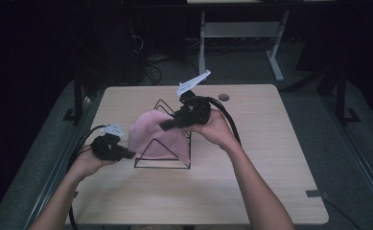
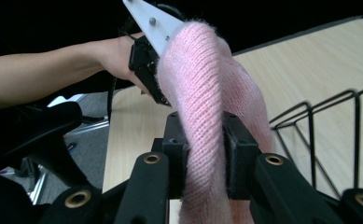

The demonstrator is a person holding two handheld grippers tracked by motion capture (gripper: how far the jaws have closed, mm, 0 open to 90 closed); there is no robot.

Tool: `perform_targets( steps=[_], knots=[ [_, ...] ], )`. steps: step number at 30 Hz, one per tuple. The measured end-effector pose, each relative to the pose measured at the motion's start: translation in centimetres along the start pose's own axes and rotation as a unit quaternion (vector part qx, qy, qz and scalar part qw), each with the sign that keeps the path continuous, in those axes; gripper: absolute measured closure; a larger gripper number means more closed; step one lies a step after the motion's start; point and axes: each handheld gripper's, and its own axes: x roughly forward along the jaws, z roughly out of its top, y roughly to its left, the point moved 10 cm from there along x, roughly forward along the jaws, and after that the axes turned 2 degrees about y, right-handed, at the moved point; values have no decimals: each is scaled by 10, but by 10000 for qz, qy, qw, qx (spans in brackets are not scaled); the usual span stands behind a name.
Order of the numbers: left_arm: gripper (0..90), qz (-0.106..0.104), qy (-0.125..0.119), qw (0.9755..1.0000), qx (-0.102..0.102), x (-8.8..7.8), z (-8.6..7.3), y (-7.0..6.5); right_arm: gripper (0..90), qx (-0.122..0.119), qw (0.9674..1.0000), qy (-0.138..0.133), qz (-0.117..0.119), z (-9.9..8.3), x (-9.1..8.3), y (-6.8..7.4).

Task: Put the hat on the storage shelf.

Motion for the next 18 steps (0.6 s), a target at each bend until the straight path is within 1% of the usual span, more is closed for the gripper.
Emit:
perform_targets(
  steps=[1,3,4,5,7,8,10,12,15,16,18],
  knots=[
    [833,36,38,10000,31,1,-1,0,734,-6,10000,27,-19,-2,0,-1],
    [833,17,23,10000,26,4,-2,-1,734,-42,10000,42,-20,-6,1,-2],
    [833,4,16,10000,6,5,-3,-1,733,3,10000,54,-17,-7,1,-2],
    [832,4,14,10000,5,6,-4,-1,733,-22,10000,54,-16,-9,2,-2],
    [833,-9,9,10000,-15,9,-5,-1,732,8,10000,86,-2,-12,3,-3],
    [833,15,64,10000,-2,12,-7,0,724,26,9999,100,44,-15,5,-4],
    [833,18,106,9999,-10,14,-8,0,716,18,9999,137,42,-17,6,-4],
    [833,61,167,9998,-2,17,-10,0,699,79,9998,167,60,-20,8,-5],
    [832,49,298,9995,60,19,-12,0,666,132,9998,155,70,-24,11,-6],
    [832,92,350,9993,93,20,-13,0,657,159,9997,151,80,-27,11,-7],
    [832,110,355,9993,93,21,-14,0,645,151,9998,144,76,-28,11,-8]
  ],
)
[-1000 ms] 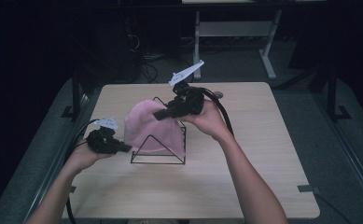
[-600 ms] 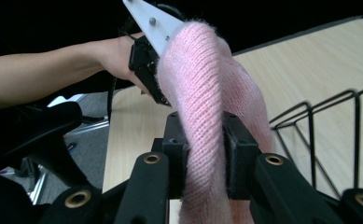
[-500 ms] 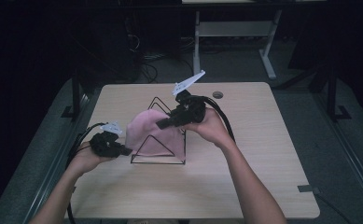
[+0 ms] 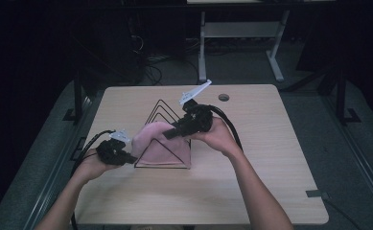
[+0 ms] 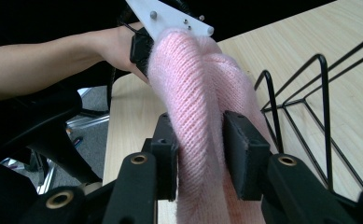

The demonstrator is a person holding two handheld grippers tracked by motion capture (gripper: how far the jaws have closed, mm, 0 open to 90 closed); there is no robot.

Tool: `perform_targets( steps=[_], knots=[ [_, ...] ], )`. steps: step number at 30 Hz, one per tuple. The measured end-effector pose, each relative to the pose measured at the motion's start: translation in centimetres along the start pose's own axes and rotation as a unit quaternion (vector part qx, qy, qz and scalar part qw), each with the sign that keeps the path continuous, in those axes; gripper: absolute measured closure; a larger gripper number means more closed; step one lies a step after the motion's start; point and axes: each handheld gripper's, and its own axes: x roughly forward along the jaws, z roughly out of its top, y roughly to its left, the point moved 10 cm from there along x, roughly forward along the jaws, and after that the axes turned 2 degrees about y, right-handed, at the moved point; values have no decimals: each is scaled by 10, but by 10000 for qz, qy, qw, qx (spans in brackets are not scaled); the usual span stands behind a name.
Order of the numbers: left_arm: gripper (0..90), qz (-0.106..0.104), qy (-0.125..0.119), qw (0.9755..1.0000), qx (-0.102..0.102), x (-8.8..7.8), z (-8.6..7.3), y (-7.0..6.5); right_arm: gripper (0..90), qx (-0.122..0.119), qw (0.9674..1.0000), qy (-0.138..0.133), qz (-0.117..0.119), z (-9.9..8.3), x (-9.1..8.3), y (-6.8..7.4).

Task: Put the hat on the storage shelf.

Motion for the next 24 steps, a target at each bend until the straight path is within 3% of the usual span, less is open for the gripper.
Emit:
perform_targets(
  steps=[6,12,16,24],
  knots=[
    [833,4,58,9999,-82,5,-5,2,624,12,9999,-96,-32,-2,-3,0],
    [832,-110,49,9998,-162,8,-11,3,788,-88,9997,-190,-121,4,-3,3],
    [829,-152,54,9998,-149,8,-12,2,811,-135,9997,-173,-134,6,2,4],
    [834,3,214,9997,-92,13,-17,5,811,-193,9998,-41,-44,3,12,5]
  ],
)
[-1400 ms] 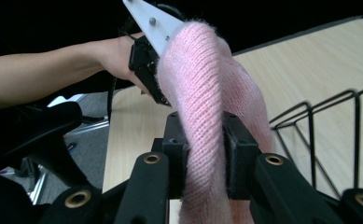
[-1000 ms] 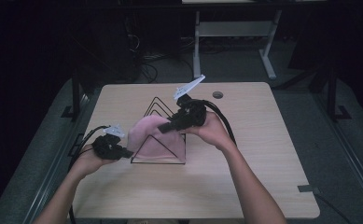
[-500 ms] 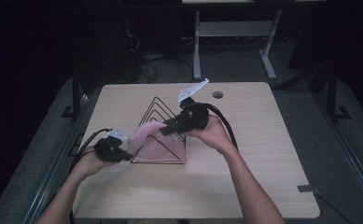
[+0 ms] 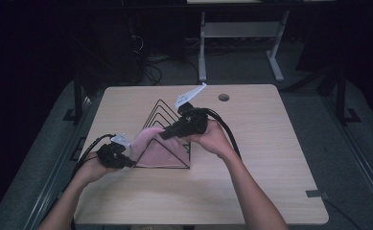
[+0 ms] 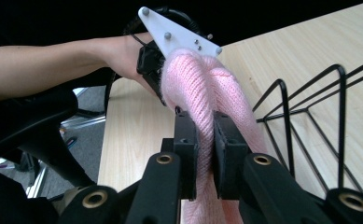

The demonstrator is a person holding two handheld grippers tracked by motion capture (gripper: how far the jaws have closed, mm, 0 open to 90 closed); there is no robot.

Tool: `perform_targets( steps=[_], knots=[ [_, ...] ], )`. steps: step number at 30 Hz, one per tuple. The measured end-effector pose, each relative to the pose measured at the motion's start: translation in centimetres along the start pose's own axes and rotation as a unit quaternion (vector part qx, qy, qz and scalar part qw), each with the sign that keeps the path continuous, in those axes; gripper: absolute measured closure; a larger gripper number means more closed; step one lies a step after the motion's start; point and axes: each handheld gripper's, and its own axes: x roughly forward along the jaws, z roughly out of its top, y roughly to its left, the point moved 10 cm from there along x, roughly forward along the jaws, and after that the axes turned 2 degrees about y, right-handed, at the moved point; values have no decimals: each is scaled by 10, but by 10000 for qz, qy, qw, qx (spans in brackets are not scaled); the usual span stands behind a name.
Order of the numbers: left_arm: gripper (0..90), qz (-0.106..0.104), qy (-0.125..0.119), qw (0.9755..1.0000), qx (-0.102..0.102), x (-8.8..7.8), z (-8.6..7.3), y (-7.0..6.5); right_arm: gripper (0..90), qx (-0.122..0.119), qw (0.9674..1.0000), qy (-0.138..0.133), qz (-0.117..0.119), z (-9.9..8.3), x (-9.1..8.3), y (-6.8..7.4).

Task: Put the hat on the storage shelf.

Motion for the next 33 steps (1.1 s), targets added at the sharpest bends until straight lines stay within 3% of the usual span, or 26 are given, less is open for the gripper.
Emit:
perform_targets(
  steps=[5,10,18,24,33],
  knots=[
    [835,-21,-86,9999,-137,3,-1,1,810,59,10000,5,36,-2,1,0],
    [835,-5,-48,10000,-85,3,-2,2,809,53,10000,0,61,-3,3,0],
    [821,-65,-236,9994,-228,-3,0,1,766,68,10000,-38,33,-5,2,-1],
    [772,-60,-427,9989,-184,-14,4,-1,738,97,9999,-85,-19,-5,1,0],
    [758,-80,-388,9991,-124,-15,5,-2,699,83,9999,-26,-64,-6,-1,-1]
  ],
)
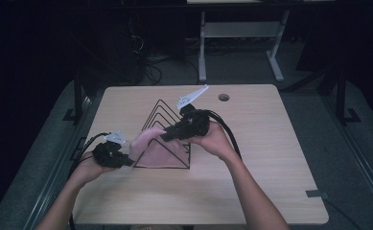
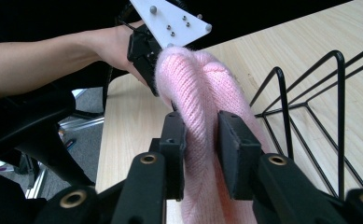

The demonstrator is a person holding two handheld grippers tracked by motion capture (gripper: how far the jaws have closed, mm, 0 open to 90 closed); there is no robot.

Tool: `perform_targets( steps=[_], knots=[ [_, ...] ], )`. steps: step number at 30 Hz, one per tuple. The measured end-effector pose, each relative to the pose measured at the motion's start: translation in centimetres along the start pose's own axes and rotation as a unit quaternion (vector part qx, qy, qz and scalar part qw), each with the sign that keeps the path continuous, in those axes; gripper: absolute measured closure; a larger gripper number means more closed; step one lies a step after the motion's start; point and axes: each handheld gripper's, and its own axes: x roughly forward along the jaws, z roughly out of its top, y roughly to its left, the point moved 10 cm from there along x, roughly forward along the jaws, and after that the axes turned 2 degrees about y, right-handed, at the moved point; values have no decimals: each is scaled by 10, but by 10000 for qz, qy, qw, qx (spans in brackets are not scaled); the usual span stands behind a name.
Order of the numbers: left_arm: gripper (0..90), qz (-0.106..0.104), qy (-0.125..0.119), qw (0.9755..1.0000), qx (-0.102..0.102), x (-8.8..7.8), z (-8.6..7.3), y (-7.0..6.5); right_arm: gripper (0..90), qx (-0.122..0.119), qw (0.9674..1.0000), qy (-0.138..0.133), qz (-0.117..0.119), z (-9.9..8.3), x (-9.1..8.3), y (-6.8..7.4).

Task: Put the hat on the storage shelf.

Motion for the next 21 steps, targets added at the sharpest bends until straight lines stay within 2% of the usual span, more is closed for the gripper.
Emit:
perform_targets(
  steps=[8,10,21],
  knots=[
    [732,38,-74,10000,27,-3,2,0,624,-5,10000,-9,-24,0,-5,1],
    [709,46,-79,10000,10,-4,2,-1,590,-42,9999,2,-107,0,-9,0],
    [614,26,-178,9998,-6,-10,4,-4,501,123,9995,-95,-289,-6,-33,-4]
  ],
)
